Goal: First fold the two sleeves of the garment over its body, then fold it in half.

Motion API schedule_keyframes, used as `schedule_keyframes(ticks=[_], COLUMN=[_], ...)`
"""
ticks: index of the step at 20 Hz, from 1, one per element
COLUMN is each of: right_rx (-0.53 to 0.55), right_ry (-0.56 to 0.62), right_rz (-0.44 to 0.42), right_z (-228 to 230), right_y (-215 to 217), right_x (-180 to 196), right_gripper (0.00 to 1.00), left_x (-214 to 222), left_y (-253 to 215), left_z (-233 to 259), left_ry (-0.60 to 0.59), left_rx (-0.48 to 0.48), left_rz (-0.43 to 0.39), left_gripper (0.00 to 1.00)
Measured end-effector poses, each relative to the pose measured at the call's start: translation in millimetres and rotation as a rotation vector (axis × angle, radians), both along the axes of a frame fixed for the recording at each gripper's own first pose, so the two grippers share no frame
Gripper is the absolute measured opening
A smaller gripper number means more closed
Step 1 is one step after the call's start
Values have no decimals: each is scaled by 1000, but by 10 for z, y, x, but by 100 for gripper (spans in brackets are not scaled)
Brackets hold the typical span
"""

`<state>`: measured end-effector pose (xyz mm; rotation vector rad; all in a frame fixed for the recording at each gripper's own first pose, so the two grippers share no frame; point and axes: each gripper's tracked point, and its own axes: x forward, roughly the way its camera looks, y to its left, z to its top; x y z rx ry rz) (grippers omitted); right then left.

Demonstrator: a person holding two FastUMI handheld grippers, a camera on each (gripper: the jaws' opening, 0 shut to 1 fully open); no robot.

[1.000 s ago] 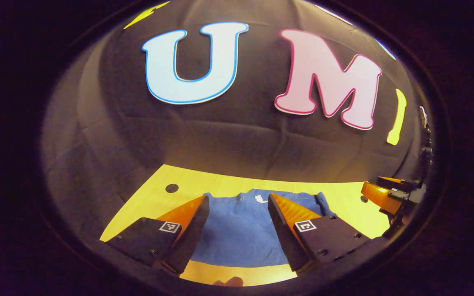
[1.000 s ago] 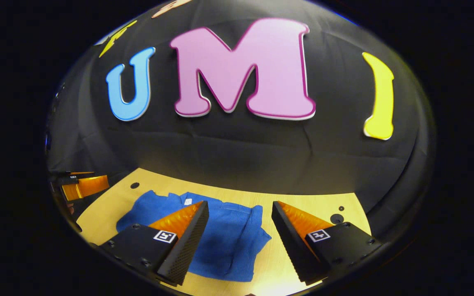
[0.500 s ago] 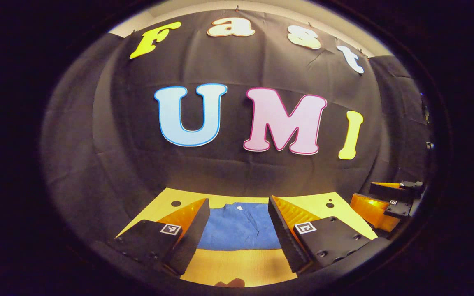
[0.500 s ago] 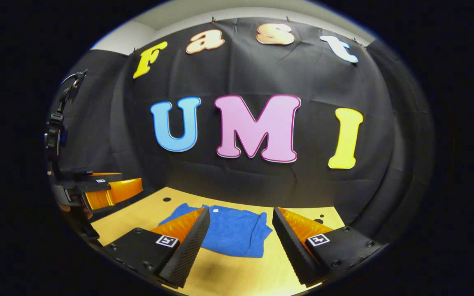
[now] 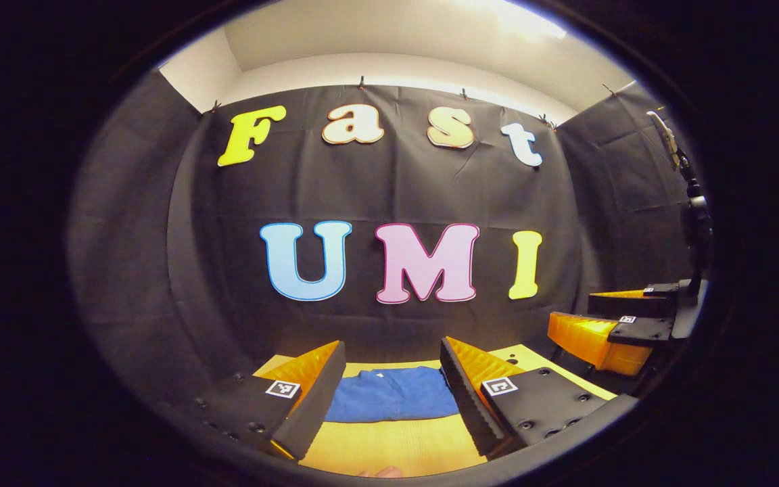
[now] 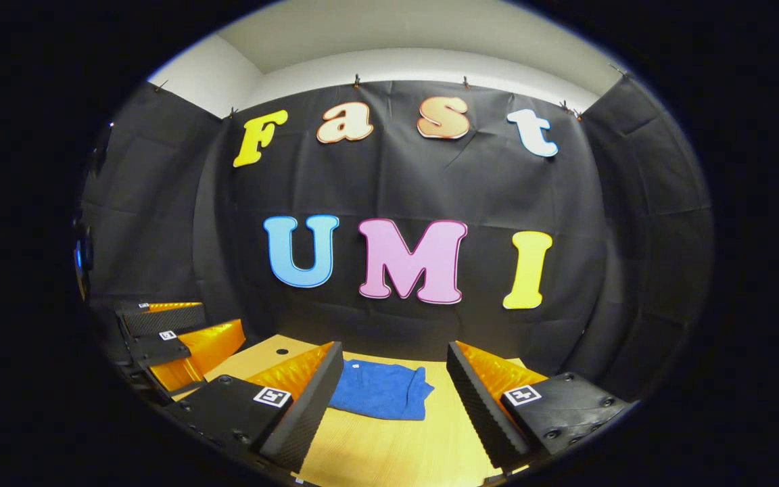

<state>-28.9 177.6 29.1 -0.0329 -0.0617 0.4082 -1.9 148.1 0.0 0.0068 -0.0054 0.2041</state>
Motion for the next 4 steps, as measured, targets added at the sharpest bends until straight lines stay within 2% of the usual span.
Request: schedule_keyframes(ticks=[1, 2, 3, 4], right_rx=[2, 2, 0, -1], right_ry=[-20, -32, -60, -74], right_rz=[-9, -18, -25, -34], right_z=[64, 107, 164, 207], right_y=[-46, -91, -127, -160], right_x=[-50, -122, -158, -201], right_gripper=[98, 99, 100, 96], left_x=[-63, -133, -185, -230], left_y=[-30, -62, -70, -74], left_z=[27, 52, 97, 112], left_ry=[-13, -22, -34, -40], left_rx=[3, 6, 7, 5], left_rz=[-6, -11, -12, -11], left_gripper=[80, 82, 79, 80])
